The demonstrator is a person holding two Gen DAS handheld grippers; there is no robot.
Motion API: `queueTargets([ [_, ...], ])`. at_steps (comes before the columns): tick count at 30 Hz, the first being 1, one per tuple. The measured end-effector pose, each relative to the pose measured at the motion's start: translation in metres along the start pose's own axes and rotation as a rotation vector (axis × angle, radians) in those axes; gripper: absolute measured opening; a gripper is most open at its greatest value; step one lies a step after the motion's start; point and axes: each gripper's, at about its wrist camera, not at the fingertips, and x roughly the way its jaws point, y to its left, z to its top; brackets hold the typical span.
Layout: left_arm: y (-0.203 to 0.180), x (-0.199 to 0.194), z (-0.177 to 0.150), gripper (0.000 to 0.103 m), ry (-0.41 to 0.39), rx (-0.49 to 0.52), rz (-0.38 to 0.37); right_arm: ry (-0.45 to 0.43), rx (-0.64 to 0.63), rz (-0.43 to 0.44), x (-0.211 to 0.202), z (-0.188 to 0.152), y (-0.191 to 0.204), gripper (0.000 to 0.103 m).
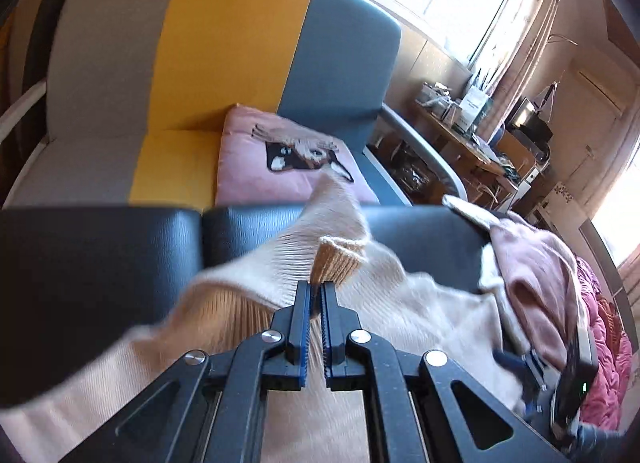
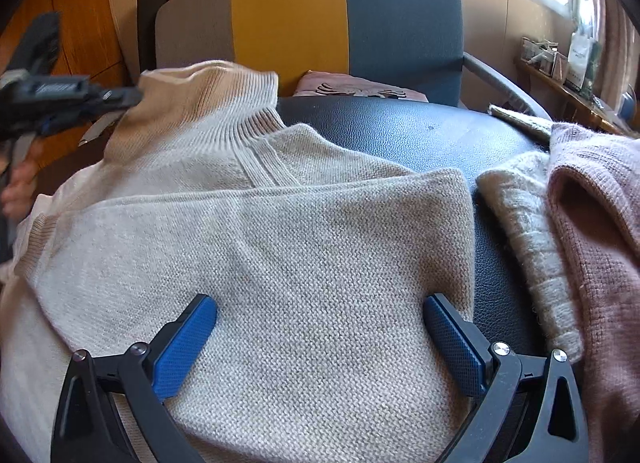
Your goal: Fold clothes
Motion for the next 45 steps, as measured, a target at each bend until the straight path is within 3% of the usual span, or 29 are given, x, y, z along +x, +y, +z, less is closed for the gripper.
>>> queueTargets([
  [10,0.015,-0.012,-0.061,0.003,0.051,-0.11,0.036,0.006,-0.01,-0.018,0.001,0.001,0.003,0.103],
  [13,0.028,-0.019,-0.073,0.004,0.038,-0.228,-0.015,0.006,-0.011,-0.019,0.0,0.001,0.003,0.103],
  [16,0.047,-0.029,-0.084,0.022,0.005,-0.418,-0.111,0.006,-0.01,-0.02,0.001,0.001,0.003,0.103],
  [19,0.057,-0.035,-0.085,0.027,-0.031,-0.527,-0.157,0.006,-0.011,-0.02,0.002,0.002,0.002,0.103],
  [24,0.047,-0.027,-0.07,0.041,-0.028,-0.509,-0.109,0.005,-0.012,-0.021,0.001,0.002,0.001,0.103],
  [27,0.039,-0.012,-0.058,0.043,-0.005,-0.48,-0.079,0.004,-0.012,-0.021,0.003,0.002,0.002,0.103],
  [31,0.04,0.013,-0.049,0.043,0.06,-0.475,0.027,0.002,-0.008,-0.019,0.002,0.002,0.001,0.103],
  [33,0.039,0.016,-0.048,0.04,0.057,-0.49,0.03,0.001,-0.007,-0.018,0.002,0.001,0.0,0.103],
  [35,0.033,0.014,-0.044,0.029,0.043,-0.463,-0.002,-0.001,-0.006,-0.018,0.003,0.001,-0.001,0.103],
  [36,0.029,0.013,-0.042,0.011,0.042,-0.44,-0.02,-0.001,-0.006,-0.017,0.003,0.001,-0.001,0.103],
  [37,0.023,0.011,-0.04,0.004,0.045,-0.413,-0.035,-0.002,-0.006,-0.017,0.003,0.001,-0.001,0.103],
  [41,0.004,-0.017,-0.033,0.004,0.022,-0.31,-0.132,-0.002,-0.005,-0.017,0.003,0.001,-0.003,0.103],
  [45,0.011,-0.052,-0.035,0.004,0.008,-0.3,-0.222,-0.002,-0.005,-0.017,0.003,0.001,-0.003,0.103],
])
